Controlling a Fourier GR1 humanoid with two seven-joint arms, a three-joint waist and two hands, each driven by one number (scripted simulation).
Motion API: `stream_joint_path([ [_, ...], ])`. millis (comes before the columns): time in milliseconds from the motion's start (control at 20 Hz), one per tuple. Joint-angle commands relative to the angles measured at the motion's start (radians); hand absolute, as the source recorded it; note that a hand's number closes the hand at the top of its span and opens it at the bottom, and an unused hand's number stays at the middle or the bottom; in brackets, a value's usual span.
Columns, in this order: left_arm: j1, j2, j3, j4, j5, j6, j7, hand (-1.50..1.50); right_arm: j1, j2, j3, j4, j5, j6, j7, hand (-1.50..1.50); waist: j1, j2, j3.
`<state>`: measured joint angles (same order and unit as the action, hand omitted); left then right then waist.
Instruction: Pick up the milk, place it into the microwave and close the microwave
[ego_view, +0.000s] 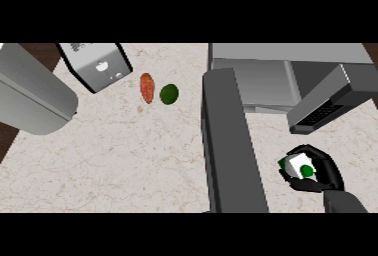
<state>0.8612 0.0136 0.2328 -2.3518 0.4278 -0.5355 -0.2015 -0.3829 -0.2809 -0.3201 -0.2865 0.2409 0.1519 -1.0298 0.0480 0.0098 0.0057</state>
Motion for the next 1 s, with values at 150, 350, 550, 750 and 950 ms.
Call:
stream_joint_path([
  [150, -0.027, 0.014, 0.027, -0.06, 0.109, 0.02, 0.023, -1.5, -0.045, 0.016, 0.002, 0.011, -0.018, 0.128, -0.13, 1.5, -0.013, 0.001, 0.0],
  [350, 0.041, 0.015, 0.036, -0.107, 0.142, -0.008, 0.027, -1.5, -0.034, 0.071, -0.007, 0.025, -0.027, 0.041, -0.144, 1.5, -0.001, -0.001, 0.0],
  [550, 0.023, 0.013, 0.019, -0.119, 0.125, 0.004, 0.053, -1.5, -0.105, 0.135, -0.009, 0.016, -0.037, 0.008, -0.078, 1.5, -0.013, -0.004, -0.002],
  [750, -0.029, 0.042, 0.084, -0.035, 0.169, 0.008, 0.032, -1.5, -0.149, 0.156, 0.012, 0.023, -0.005, -0.078, -0.063, 1.5, -0.014, -0.001, -0.003],
  [950, 0.013, 0.017, 0.054, -0.064, 0.137, -0.018, 0.029, -1.5, -0.205, 0.166, 0.007, 0.003, -0.004, -0.129, -0.043, 1.5, -0.011, -0.004, -0.003],
])
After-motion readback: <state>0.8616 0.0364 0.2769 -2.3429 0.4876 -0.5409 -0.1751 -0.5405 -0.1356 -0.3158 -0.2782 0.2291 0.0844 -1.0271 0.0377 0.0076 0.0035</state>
